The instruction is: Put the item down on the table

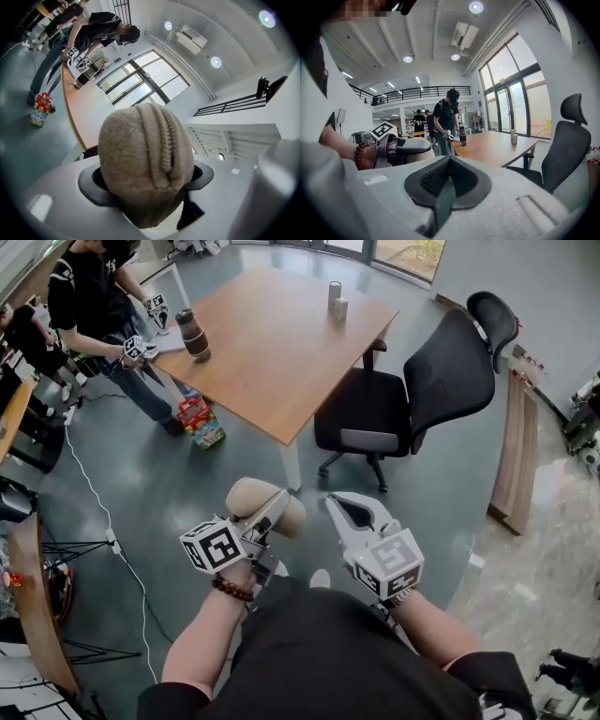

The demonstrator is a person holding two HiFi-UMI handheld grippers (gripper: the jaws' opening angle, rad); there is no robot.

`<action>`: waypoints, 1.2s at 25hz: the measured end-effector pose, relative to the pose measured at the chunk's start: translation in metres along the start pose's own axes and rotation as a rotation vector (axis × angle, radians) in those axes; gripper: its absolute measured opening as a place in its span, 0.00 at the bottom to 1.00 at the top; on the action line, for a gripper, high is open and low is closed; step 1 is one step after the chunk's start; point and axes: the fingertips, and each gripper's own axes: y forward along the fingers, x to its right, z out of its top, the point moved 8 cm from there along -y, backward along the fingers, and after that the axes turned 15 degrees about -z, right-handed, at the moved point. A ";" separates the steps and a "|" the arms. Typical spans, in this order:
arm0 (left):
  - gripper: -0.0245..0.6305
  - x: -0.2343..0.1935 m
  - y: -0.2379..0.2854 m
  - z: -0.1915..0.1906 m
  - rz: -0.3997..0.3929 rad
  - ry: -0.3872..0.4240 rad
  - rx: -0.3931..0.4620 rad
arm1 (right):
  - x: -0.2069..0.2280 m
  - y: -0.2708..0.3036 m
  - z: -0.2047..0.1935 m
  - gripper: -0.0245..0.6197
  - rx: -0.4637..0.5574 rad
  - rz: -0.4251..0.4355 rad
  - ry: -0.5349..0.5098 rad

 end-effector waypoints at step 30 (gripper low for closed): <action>0.62 -0.136 0.060 0.116 -0.079 -0.279 0.069 | -0.019 0.190 0.038 0.48 -0.159 0.207 -0.106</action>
